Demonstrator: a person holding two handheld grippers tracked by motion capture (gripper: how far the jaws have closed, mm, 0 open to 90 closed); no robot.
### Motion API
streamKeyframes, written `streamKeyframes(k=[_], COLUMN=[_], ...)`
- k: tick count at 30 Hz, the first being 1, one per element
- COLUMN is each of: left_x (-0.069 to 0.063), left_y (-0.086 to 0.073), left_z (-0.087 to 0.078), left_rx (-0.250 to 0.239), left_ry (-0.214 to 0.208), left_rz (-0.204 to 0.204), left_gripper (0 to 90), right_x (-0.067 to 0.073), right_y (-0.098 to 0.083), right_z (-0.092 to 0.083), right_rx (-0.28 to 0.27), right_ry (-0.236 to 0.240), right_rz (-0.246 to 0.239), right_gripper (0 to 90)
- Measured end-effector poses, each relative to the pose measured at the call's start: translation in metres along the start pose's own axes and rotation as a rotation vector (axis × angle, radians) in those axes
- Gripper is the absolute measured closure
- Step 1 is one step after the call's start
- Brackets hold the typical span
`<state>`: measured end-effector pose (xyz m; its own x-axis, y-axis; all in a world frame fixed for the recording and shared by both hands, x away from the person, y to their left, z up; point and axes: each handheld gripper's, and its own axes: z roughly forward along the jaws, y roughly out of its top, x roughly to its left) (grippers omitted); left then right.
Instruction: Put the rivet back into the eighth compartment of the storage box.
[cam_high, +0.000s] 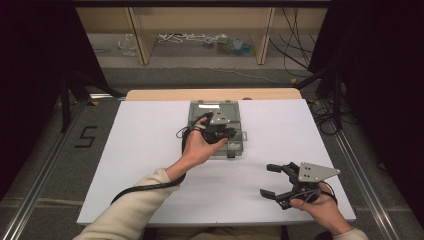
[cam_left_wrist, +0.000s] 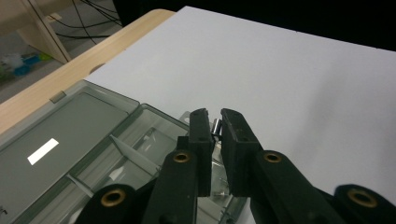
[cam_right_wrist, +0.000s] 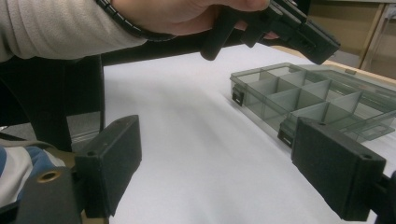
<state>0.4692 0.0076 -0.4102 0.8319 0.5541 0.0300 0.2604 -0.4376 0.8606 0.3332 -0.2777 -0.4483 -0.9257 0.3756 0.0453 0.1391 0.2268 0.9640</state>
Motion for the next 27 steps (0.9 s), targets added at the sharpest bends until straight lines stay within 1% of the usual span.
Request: streamKeyframes(k=[1, 2, 3, 7, 8, 9, 11, 13, 14, 17, 21, 22, 23, 24, 25, 26, 27], left_x=[0.000, 0.000, 0.000, 0.000, 0.000, 0.001, 0.001, 0.002, 0.002, 0.002, 0.003, 0.004, 0.004, 0.004, 0.004, 0.004, 0.004], left_y=[0.000, 0.000, 0.000, -0.001, -0.001, -0.001, -0.001, -0.001, -0.001, -0.001, -0.002, -0.002, -0.002, -0.003, -0.003, -0.003, -0.003], left_z=[0.001, 0.001, 0.002, 0.007, 0.009, 0.009, 0.010, 0.012, 0.013, 0.015, 0.018, 0.019, 0.020, 0.021, 0.022, 0.023, 0.024], left_rx=[-0.001, 0.000, 0.000, 0.006, -0.004, 0.007, 0.009, 0.011, 0.013, 0.013, 0.015, 0.020, 0.017, 0.019, 0.020, 0.022, 0.025], left_ry=[0.004, 0.011, 0.011, 0.014, 0.022, 0.026, 0.026, 0.034, 0.028, 0.040, 0.043, 0.037, 0.046, 0.041, 0.036, 0.041, 0.034], left_rz=[-0.003, 0.004, 0.003, -0.006, -0.016, -0.006, -0.015, -0.008, -0.009, -0.016, -0.024, -0.025, -0.023, -0.031, -0.024, -0.029, -0.023], left_gripper=[82.4, 82.4, 82.4, 82.3, 82.4, 82.3, 82.3, 82.3, 82.3, 82.3, 82.3, 82.3, 82.3, 82.3, 82.3, 82.3, 82.3], right_x=[0.000, 0.000, 0.000, 0.000, 0.000, 0.000, 0.000, 0.000, 0.000, 0.000, 0.000, 0.000, 0.000, 0.000, 0.000, 0.000, 0.000], right_y=[0.000, 0.000, 0.000, 0.000, 0.000, 0.000, 0.000, 0.000, 0.000, 0.000, 0.000, 0.000, 0.000, 0.000, 0.000, 0.000, 0.000], right_z=[0.000, 0.000, 0.000, 0.000, 0.000, 0.000, 0.000, 0.000, 0.000, 0.000, 0.000, 0.000, 0.000, 0.000, 0.000, 0.000, 0.000], right_rx=[0.000, 0.003, 0.004, 0.000, 0.000, 0.005, 0.003, 0.004, 0.004, 0.004, 0.003, 0.004, 0.004, 0.001, 0.004, 0.003, 0.003], right_ry=[0.001, -0.001, 0.000, 0.001, 0.000, 0.002, 0.001, 0.001, 0.001, 0.002, 0.001, 0.001, 0.001, 0.001, 0.002, 0.001, 0.001], right_rz=[0.000, 0.000, 0.000, 0.000, 0.000, -0.002, -0.003, -0.003, -0.002, -0.001, -0.003, -0.003, -0.003, 0.000, -0.003, -0.003, -0.003], right_gripper=[17.1, 17.1, 17.1, 17.1, 17.1, 17.1, 17.1, 17.1, 17.1, 17.1, 17.1, 17.1, 17.1, 17.1, 17.1, 17.1, 17.1])
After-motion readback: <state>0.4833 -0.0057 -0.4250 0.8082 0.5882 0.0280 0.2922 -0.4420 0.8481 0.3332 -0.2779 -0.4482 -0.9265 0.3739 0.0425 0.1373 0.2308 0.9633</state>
